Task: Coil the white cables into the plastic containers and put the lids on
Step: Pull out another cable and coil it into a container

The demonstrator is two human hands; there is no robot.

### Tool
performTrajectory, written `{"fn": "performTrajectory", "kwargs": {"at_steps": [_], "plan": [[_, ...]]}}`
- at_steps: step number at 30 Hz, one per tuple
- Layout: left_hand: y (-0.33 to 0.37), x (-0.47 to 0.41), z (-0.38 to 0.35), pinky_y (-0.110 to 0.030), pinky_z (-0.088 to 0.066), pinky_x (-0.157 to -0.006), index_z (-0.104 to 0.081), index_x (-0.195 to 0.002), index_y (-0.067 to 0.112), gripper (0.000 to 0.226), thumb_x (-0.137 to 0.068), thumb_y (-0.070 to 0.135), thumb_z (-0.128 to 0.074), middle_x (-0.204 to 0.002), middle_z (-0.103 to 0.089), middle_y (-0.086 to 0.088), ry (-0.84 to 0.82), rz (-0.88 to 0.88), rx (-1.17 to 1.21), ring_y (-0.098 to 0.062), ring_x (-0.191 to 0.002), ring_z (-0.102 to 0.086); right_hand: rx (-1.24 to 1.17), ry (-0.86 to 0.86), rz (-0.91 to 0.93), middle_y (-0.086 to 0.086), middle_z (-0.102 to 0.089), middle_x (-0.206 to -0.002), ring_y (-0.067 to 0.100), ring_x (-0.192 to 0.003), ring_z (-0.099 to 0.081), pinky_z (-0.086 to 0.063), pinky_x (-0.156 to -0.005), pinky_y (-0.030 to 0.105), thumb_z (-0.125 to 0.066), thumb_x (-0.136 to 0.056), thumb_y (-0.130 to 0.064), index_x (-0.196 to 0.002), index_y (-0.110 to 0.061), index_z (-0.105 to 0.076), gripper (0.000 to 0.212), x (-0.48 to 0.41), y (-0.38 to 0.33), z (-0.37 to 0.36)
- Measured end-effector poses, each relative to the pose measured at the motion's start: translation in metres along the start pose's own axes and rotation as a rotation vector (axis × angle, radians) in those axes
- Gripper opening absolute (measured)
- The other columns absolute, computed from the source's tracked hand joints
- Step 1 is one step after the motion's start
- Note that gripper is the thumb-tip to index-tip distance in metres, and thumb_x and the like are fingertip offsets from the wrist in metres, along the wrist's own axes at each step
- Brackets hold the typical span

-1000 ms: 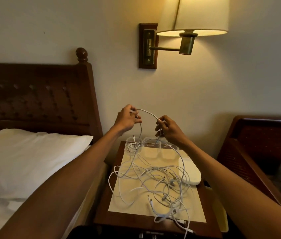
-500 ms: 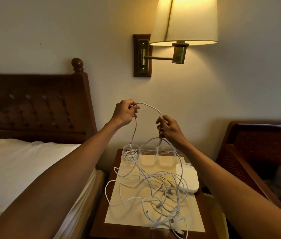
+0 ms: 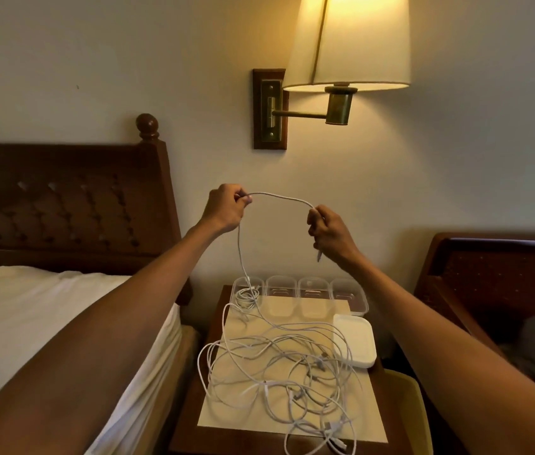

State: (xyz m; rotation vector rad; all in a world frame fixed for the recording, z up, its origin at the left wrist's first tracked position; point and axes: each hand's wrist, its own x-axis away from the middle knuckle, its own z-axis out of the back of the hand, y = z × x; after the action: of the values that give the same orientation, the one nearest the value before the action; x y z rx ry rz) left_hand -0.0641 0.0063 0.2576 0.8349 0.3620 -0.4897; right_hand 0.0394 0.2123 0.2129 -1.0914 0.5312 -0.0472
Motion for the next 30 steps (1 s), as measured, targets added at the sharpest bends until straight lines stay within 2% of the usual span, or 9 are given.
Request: {"fn": "performTrajectory", "kwargs": {"at_steps": [4,7,9,11,16,19,21,26,30], "plan": [[0.023,-0.018,0.024,-0.023,-0.036,-0.064,-0.072,-0.095,0.005,0.020,-0.096,0.024,-0.063,-0.084,-0.069,-0.007,0.128,-0.106,-0.013,-0.018,-0.076,-0.060,0.153,-0.073,0.068,0.002,-0.054,-0.067,0.010,-0.058,-0.046,-0.038,-0.054,0.022,-0.039,-0.105,-0.022,-0.087,-0.011,-0.060,0.030,-0.009,-0.021,0.015],[0.052,-0.031,0.042,-0.026,-0.046,-0.061,-0.069,-0.096,0.012,0.028,-0.099,0.036,-0.056,-0.082,-0.071,-0.003,0.207,-0.131,0.002,-0.015,-0.067,-0.064,0.130,-0.081,0.091,0.003,-0.053,-0.067,0.010,-0.057,-0.045,-0.037,-0.051,0.018,-0.038,-0.105,-0.022,-0.088,-0.009,-0.061,0.031,-0.017,-0.048,0.019],[0.071,-0.037,0.050,-0.026,-0.054,-0.053,-0.064,-0.096,0.013,0.037,-0.101,0.046,-0.047,-0.079,-0.069,-0.002,0.186,-0.071,0.038,-0.010,-0.057,-0.065,0.072,-0.092,0.097,0.005,-0.053,-0.069,0.011,-0.057,-0.044,-0.037,-0.051,0.021,-0.037,-0.105,-0.022,-0.090,-0.008,-0.059,0.031,-0.022,-0.068,0.020],[0.085,-0.041,0.056,-0.026,-0.059,-0.057,-0.061,-0.096,0.010,0.045,-0.101,0.049,-0.041,-0.080,-0.069,-0.007,0.157,-0.032,0.101,-0.013,-0.060,-0.068,-0.025,-0.120,0.075,0.007,-0.052,-0.071,0.013,-0.057,-0.044,-0.038,-0.049,0.021,-0.036,-0.106,-0.022,-0.093,-0.007,-0.057,0.029,-0.025,-0.083,0.019],[0.104,-0.048,0.076,-0.029,-0.062,-0.070,-0.062,-0.101,0.006,0.033,-0.105,0.033,-0.043,-0.087,-0.071,-0.014,0.134,-0.078,0.230,-0.022,-0.074,-0.073,-0.218,-0.241,0.029,0.011,-0.062,-0.089,0.018,-0.074,-0.061,-0.053,-0.066,0.025,-0.046,-0.102,-0.019,-0.112,-0.003,-0.055,0.021,-0.030,-0.096,0.015],[0.098,-0.043,0.087,-0.029,-0.060,-0.075,-0.065,-0.110,0.003,0.024,-0.101,0.021,-0.053,-0.097,-0.070,-0.016,-0.197,-0.115,0.249,-0.024,-0.085,-0.073,-0.295,-0.227,-0.014,0.012,-0.065,-0.094,0.019,-0.082,-0.065,-0.055,-0.072,0.025,-0.045,-0.103,-0.019,-0.111,-0.003,-0.058,0.022,-0.026,-0.086,0.007],[0.088,-0.040,0.094,-0.032,-0.060,-0.079,-0.067,-0.111,0.002,0.023,-0.097,0.019,-0.059,-0.097,-0.071,-0.017,-0.328,-0.119,0.274,-0.025,-0.087,-0.072,-0.330,-0.224,-0.039,0.013,-0.066,-0.095,0.019,-0.083,-0.066,-0.054,-0.073,0.026,-0.046,-0.102,-0.020,-0.108,-0.003,-0.060,0.023,-0.025,-0.078,0.003],[0.068,-0.042,0.100,-0.032,-0.059,-0.079,-0.072,-0.106,0.006,0.019,-0.094,0.019,-0.065,-0.091,-0.071,-0.014,-0.213,-0.135,0.279,-0.021,-0.082,-0.069,-0.273,-0.181,0.003,0.013,-0.068,-0.101,0.018,-0.086,-0.069,-0.056,-0.076,0.026,-0.063,-0.092,-0.022,-0.116,-0.006,-0.057,0.030,-0.027,-0.077,0.006],[0.071,-0.048,0.093,-0.029,-0.058,-0.080,-0.070,-0.111,0.006,0.018,-0.098,0.010,-0.057,-0.091,-0.069,-0.009,-0.149,-0.156,0.240,-0.018,-0.083,-0.066,-0.375,-0.138,0.065,0.007,-0.061,-0.077,0.017,-0.070,-0.064,-0.057,-0.073,0.031,-0.050,-0.100,-0.021,-0.104,-0.006,-0.059,0.018,-0.032,-0.103,0.022]]}}
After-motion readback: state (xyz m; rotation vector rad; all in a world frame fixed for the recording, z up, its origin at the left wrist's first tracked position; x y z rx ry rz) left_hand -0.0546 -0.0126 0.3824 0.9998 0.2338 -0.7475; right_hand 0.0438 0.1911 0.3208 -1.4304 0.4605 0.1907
